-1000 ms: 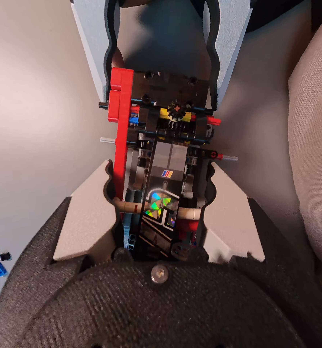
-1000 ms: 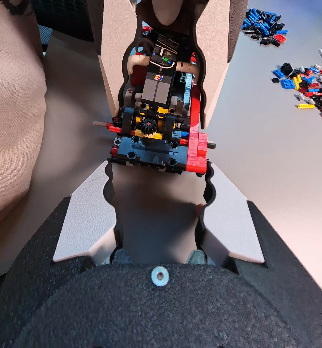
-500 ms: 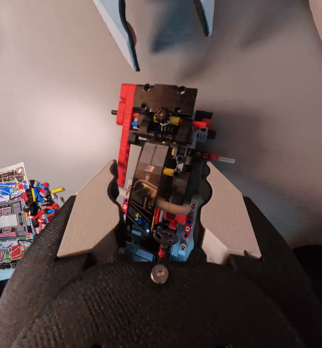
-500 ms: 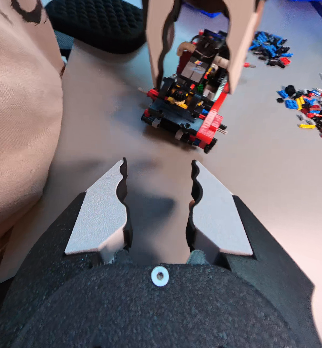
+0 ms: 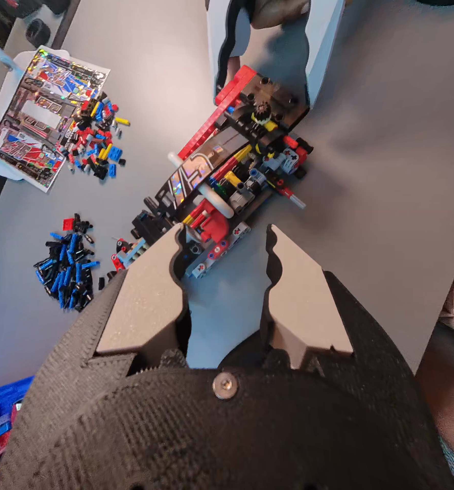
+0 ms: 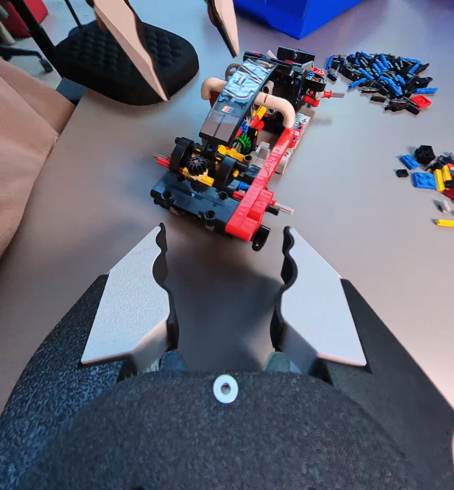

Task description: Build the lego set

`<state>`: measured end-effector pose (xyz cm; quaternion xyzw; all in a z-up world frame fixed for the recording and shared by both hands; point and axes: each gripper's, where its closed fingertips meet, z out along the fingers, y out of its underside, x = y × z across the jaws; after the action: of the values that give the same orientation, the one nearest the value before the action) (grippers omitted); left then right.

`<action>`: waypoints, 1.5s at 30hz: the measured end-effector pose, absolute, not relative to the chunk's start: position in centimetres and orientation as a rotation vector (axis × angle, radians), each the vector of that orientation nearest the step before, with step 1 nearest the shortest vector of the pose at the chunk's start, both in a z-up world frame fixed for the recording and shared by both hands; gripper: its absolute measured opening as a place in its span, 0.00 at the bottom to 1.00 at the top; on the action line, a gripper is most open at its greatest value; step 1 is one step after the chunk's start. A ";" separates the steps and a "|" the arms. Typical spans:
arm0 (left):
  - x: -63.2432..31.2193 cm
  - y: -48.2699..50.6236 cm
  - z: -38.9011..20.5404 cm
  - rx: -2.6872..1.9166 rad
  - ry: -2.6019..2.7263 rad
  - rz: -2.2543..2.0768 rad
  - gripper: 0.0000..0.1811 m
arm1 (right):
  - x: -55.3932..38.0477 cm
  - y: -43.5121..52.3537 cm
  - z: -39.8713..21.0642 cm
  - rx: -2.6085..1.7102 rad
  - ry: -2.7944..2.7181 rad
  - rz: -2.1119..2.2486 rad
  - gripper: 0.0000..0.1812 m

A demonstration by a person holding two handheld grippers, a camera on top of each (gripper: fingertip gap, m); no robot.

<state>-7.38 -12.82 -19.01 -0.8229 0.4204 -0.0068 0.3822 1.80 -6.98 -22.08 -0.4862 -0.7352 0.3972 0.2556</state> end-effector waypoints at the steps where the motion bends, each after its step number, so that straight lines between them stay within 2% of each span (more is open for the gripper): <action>1: -7.8 -12.9 -19.2 -2.094 1.044 0.002 0.31 | 1.7 -7.4 -22.1 -1.311 -2.010 1.097 0.45; 3: -8.7 -12.9 -20.2 -2.124 0.990 0.035 0.27 | 1.5 -7.7 -22.2 -1.302 -2.016 1.086 0.43; 7: -8.8 -11.4 -21.9 -2.103 1.002 0.101 0.27 | 2.3 -8.3 -22.1 -1.322 -2.038 1.052 0.37; 10: -8.2 -9.8 -22.0 -2.056 1.009 0.085 0.30 | 3.5 -9.7 -21.9 -1.341 -2.046 1.060 0.36; 17: -6.8 -5.6 -21.3 -1.971 1.076 -0.038 0.30 | 5.4 -14.3 -21.4 -1.309 -2.074 1.162 0.36; 28: -8.7 -8.5 -18.0 -2.066 0.807 -0.292 0.30 | 5.1 -8.5 -19.8 -1.299 -1.876 1.081 0.32; 34: -6.4 -10.4 -19.4 -2.123 0.649 -0.510 0.41 | 4.7 -8.2 -20.1 -1.265 -1.875 1.022 0.30; 37: -5.4 -10.7 -21.2 -2.156 0.676 -0.479 0.46 | 4.6 -7.8 -20.5 -1.281 -1.857 1.004 0.29; 43: -4.3 -10.3 -21.9 -2.165 0.744 -0.472 0.43 | 4.6 -8.0 -20.9 -1.277 -1.867 0.969 0.27; 45: -4.3 -10.2 -21.9 -2.159 0.765 -0.456 0.38 | 4.6 -8.1 -20.9 -1.281 -1.861 0.974 0.27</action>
<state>-4.32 -10.16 -21.93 -0.8503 0.3013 -0.1796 0.3924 4.60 -8.05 -20.94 -0.4907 -0.7128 0.3733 0.3343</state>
